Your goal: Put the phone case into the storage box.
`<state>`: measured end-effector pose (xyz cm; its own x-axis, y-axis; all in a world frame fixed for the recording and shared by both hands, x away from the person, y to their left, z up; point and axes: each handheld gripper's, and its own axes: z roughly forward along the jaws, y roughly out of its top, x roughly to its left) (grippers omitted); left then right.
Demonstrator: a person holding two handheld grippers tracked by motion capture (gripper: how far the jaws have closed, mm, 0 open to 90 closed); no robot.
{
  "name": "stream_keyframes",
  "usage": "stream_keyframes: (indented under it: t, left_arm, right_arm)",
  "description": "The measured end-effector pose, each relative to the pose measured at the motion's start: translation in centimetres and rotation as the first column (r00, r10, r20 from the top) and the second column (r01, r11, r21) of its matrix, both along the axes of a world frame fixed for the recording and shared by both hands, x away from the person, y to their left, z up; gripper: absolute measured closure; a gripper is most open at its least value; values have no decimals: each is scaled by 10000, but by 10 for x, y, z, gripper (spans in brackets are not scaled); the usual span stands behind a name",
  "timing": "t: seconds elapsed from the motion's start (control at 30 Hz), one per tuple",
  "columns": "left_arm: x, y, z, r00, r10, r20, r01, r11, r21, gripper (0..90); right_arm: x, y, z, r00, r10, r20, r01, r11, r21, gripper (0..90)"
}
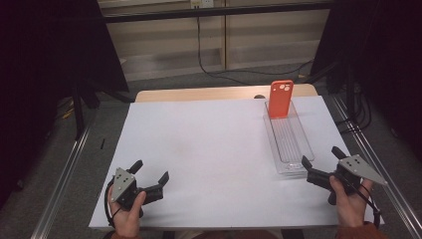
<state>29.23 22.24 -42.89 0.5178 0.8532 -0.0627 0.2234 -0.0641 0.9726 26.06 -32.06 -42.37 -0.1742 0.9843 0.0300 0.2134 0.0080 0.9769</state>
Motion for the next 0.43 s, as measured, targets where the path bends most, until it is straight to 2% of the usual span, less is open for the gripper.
stream_keyframes:
  t: [0.2,0.43]
  left_arm:
    - [1,0,0,10000,-80,-46,80,9999,-112,22]
    - [3,1,-1,9999,-24,-102,23,10000,-13,22]
  right_arm:
    - [-15,-4,-5,9996,-294,20,294,9996,8,0]
    - [-13,-6,-6,10000,-86,-26,87,9993,361,0]
